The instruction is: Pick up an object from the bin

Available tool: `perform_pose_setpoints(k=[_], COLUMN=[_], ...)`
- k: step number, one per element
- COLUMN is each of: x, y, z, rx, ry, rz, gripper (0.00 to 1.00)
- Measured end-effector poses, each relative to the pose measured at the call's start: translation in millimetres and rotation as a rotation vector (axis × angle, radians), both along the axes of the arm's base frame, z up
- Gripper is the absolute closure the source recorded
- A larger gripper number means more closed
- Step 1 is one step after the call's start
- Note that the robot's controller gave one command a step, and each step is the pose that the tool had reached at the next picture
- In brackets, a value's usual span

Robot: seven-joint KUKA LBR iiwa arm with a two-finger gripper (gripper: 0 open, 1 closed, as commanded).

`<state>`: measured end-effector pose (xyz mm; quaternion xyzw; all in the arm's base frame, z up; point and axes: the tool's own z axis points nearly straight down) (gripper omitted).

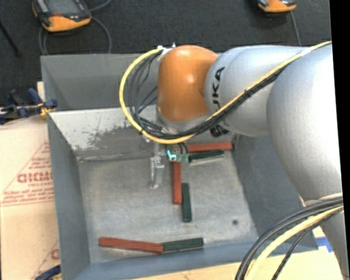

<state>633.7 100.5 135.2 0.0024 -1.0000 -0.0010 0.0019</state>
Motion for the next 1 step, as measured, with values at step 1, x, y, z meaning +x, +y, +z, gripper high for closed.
perform_pose_setpoints(k=[1], x=[-73.8], y=[-73.0], z=[-69.0], rx=[-0.004], ry=[0.005], rz=[-0.039], gripper=[0.0])
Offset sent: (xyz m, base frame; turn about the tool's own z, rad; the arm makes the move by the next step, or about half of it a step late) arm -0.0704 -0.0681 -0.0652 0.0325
